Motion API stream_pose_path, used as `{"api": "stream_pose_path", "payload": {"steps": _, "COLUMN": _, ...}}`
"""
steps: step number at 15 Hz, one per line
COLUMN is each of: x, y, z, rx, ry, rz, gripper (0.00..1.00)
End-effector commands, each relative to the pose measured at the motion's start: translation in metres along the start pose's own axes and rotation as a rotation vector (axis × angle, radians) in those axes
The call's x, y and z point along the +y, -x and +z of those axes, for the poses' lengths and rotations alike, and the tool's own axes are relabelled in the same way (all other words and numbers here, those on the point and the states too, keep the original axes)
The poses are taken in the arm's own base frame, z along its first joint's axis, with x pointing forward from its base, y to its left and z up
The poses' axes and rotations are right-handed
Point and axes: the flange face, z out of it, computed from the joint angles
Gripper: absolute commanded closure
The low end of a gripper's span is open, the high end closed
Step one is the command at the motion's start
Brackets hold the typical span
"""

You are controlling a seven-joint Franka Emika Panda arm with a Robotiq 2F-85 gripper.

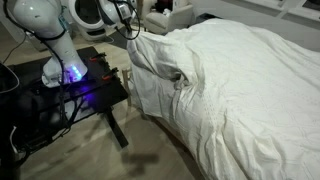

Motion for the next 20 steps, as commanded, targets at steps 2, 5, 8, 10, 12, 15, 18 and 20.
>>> {"api": "stream_pose_path", "payload": {"steps": 2, "x": -0.045, "y": 0.042, "z": 0.011, "rx": -0.099, "ry": -0.111, "rz": -0.128, "gripper": 0.99}}
{"api": "stream_pose_path", "payload": {"steps": 5, "x": -0.066, "y": 0.067, "z": 0.016, "rx": -0.154, "ry": -0.146, "rz": -0.187, "gripper": 0.99}}
{"api": "stream_pose_path", "payload": {"steps": 8, "x": -0.082, "y": 0.086, "z": 0.019, "rx": -0.195, "ry": -0.171, "rz": -0.217, "gripper": 0.99}}
{"api": "stream_pose_path", "payload": {"steps": 10, "x": -0.09, "y": 0.097, "z": 0.021, "rx": -0.222, "ry": -0.178, "rz": -0.231, "gripper": 0.99}}
{"api": "stream_pose_path", "payload": {"steps": 12, "x": -0.097, "y": 0.107, "z": 0.023, "rx": -0.248, "ry": -0.182, "rz": -0.252, "gripper": 0.99}}
{"api": "stream_pose_path", "payload": {"steps": 15, "x": -0.107, "y": 0.11, "z": 0.023, "rx": -0.272, "ry": -0.174, "rz": -0.279, "gripper": 0.99}}
{"api": "stream_pose_path", "payload": {"steps": 18, "x": -0.12, "y": 0.089, "z": 0.016, "rx": -0.285, "ry": -0.148, "rz": -0.284, "gripper": 0.71}}
{"api": "stream_pose_path", "payload": {"steps": 20, "x": -0.131, "y": 0.064, "z": 0.002, "rx": -0.294, "ry": -0.132, "rz": -0.296, "gripper": 0.64}}
